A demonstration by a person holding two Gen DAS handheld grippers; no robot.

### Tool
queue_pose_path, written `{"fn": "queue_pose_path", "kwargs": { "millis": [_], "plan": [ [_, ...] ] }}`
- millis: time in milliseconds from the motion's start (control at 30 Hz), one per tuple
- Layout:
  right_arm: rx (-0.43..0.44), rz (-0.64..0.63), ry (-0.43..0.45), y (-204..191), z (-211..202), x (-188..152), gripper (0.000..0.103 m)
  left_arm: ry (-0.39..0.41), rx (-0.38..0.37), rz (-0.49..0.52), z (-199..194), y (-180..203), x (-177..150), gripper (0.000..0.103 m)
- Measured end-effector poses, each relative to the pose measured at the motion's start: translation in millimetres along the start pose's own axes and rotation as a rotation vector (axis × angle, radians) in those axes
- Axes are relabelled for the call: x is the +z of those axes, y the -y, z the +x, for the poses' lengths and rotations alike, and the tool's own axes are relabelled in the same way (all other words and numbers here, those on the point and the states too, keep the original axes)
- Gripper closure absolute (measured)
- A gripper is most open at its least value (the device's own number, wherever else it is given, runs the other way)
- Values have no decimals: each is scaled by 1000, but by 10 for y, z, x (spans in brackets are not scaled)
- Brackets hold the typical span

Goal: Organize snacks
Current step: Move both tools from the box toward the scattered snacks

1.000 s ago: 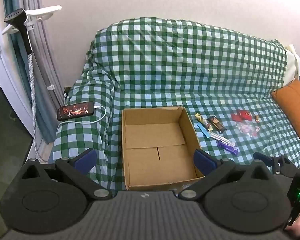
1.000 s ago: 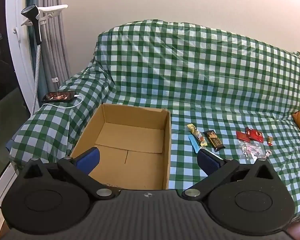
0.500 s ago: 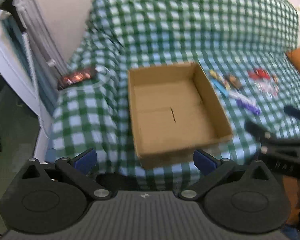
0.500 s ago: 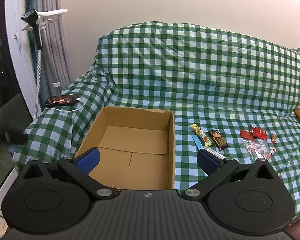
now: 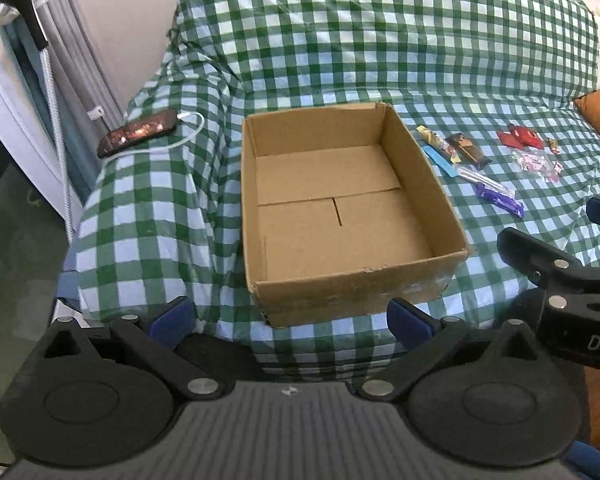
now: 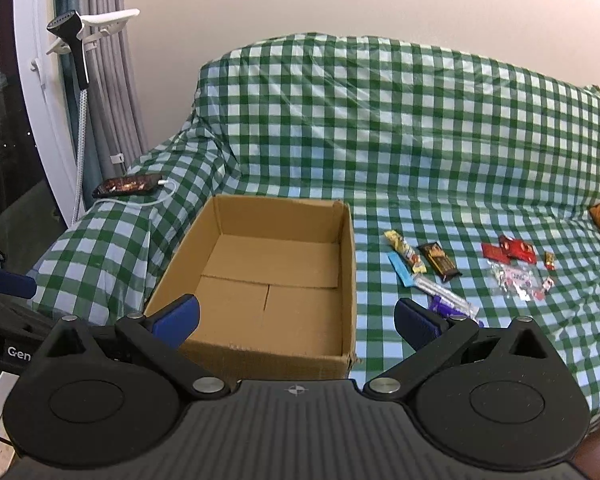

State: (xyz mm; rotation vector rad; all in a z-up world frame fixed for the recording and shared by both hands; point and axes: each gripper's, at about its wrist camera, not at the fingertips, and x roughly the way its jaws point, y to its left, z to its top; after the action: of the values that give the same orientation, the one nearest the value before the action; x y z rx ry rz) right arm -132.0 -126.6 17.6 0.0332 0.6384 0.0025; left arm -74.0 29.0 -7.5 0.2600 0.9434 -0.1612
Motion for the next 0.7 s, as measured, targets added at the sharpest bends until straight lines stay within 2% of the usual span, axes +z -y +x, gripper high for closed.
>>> {"fn": "queue_pose_path", "kwargs": {
  "millis": [333,600,700],
  "plan": [
    [-63,-10,-27,77,111,-80,0,-60,5,-21,268,27,-5,0],
    [-25,19,-84,127,345,-75,0,-106,24,-45,463,21,53,0],
    [-37,24,-106,148,398,-87,0,-125,27,-46,526,48,82,0]
  ]
}}
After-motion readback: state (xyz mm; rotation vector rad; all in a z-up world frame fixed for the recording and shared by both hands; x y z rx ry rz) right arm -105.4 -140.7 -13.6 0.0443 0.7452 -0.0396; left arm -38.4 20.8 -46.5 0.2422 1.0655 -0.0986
